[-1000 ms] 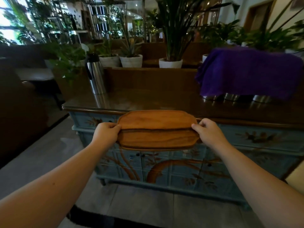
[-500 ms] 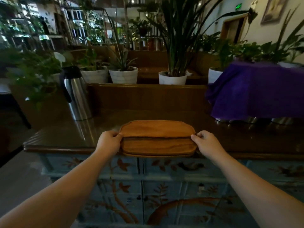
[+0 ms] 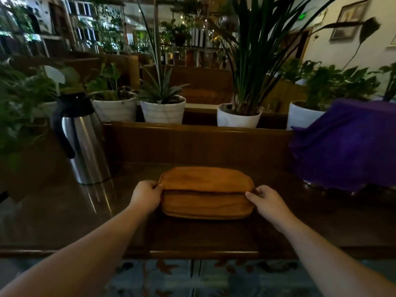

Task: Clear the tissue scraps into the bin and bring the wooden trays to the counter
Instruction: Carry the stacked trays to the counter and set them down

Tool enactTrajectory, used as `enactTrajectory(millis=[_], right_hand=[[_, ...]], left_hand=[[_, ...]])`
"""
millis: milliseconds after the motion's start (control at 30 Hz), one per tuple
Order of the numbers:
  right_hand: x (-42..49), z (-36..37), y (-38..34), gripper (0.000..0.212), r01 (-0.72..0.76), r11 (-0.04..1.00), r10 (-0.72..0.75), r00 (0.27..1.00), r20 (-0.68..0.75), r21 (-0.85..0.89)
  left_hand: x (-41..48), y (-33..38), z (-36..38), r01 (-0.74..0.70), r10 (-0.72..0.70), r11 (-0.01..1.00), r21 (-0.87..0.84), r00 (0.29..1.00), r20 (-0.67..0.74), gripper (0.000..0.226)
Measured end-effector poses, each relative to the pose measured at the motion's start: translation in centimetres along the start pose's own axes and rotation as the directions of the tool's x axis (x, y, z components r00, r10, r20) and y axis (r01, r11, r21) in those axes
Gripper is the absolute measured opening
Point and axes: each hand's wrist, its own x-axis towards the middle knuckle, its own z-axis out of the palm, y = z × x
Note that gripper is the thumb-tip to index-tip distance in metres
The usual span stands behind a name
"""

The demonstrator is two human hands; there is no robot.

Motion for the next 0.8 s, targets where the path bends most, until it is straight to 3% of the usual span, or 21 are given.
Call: enactTrajectory(millis=[233,400,567,800], right_hand=[[5.8,2.4,-2.0,0.014,0.031,0.994,-0.028,0.999,0.029,-0.109],[9.0,3.4,-1.8,0.02,0.011,0.984,-0.003,0.999,0.046,-0.18],[12.0,3.6,-1.8,0.019,0.021,0.905,-0.004,0.999,0.04,-0.425],[14.3,3.5,-1.3,0.024,0.042,0.873,-0.011,0.998,0.066,-0.487]], left_hand=[[5.3,0.4,-1.0,0.068,-0.068,0.991,0.119,0.998,-0.006,0.014],[8.0,0.2,-0.6,0.103,-0.103,0.99,0.093,0.995,-0.007,0.014],[9.8,0.1,0.4,0.127,-0.127,0.987,0.095,0.992,-0.006,0.015],[10.8,-0.1,1.1,0.177,-0.176,0.977,0.118,0.984,-0.017,0.015]])
